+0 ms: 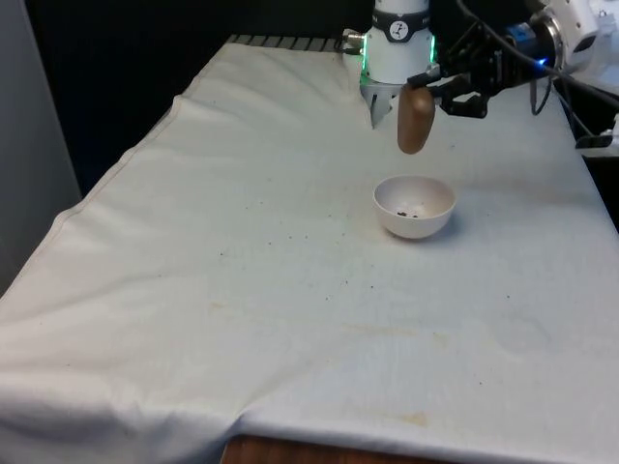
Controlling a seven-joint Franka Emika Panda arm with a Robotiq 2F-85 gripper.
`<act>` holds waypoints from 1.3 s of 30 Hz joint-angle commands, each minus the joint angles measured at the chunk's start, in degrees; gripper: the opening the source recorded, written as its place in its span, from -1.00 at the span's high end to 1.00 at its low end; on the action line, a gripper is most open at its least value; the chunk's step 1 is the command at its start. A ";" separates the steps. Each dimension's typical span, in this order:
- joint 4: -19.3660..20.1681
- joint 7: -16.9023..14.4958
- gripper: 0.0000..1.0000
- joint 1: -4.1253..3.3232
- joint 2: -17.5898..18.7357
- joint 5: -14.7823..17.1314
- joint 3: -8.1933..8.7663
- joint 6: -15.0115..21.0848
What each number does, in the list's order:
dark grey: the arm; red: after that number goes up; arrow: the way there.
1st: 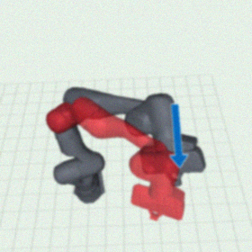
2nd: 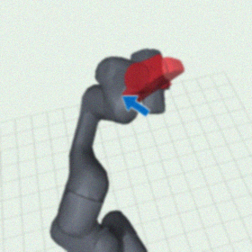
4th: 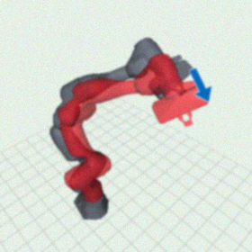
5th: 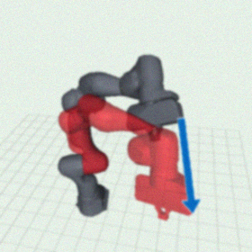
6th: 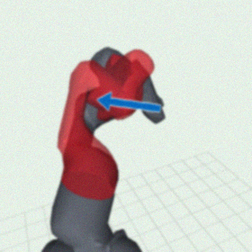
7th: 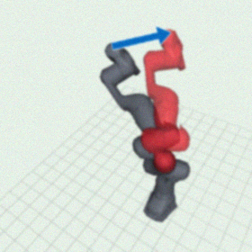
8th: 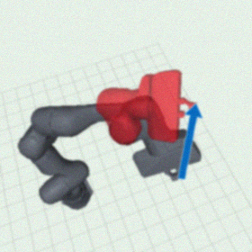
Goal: Pour the coffee beans from the cup into the bowl.
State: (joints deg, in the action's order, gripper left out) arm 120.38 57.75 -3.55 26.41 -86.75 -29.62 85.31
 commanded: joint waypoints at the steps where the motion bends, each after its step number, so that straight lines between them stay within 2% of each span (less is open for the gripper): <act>1: 0.34 0.23 0.92 0.11 0.00 -0.97 0.00 0.86; 7: 1.20 0.86 0.92 0.17 0.23 -3.27 -0.11 1.43; 9: 0.97 0.86 0.92 0.00 0.57 -3.21 -0.06 0.52; 10: 1.72 1.09 0.92 0.11 0.17 -3.72 -0.23 1.38; 17: 3.78 1.89 0.92 0.11 -0.11 -5.39 -0.69 1.09; 18: 3.09 1.78 0.92 0.00 0.34 -4.93 -0.57 0.52; 19: 4.13 2.01 0.92 0.06 -0.11 -5.96 -0.74 1.09; 25: 5.16 2.06 0.92 0.00 0.11 -8.08 -0.80 0.92; 27: 4.81 2.01 0.92 0.00 0.29 -7.62 -0.74 0.52; 29: 5.50 2.01 0.92 -0.06 0.40 -8.82 -0.74 0.74; 39: 5.44 1.15 0.92 -0.17 2.18 -10.08 -0.63 -1.03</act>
State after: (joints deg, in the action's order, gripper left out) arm 125.94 59.42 -3.61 28.48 -96.77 -30.37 84.34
